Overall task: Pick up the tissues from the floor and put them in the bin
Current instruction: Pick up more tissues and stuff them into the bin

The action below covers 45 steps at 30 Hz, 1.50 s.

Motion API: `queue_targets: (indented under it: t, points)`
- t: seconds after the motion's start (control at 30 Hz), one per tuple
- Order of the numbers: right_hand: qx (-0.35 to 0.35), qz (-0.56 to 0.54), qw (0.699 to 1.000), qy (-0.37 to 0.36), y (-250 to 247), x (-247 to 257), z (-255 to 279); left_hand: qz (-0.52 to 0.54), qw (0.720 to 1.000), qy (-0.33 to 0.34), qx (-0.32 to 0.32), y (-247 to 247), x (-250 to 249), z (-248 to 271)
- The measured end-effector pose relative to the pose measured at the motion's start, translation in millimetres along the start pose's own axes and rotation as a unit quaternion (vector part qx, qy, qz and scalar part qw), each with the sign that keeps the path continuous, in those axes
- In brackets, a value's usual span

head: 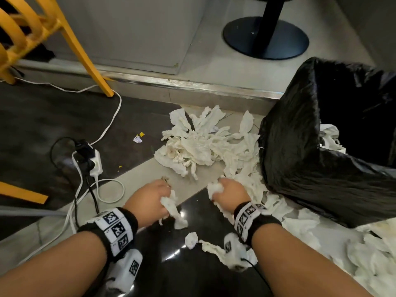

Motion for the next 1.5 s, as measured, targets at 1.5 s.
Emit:
queue_targets:
  t: [1.5]
  points:
    - [-0.649, -0.128, 0.717, -0.222, -475.6, 34.7, 193.9, -0.013, 0.945, 0.325, 0.029, -77.2, -449.1, -90.2]
Point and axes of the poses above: each hand's wrist, its own z-axis away from the middle knuckle, its own y-axis out of the palm, x = y × z, the point moved 9 cm from there along -z, towards the middle knuckle, and after that the axes turned 7 degrees about -y, right-handed, at the moved point
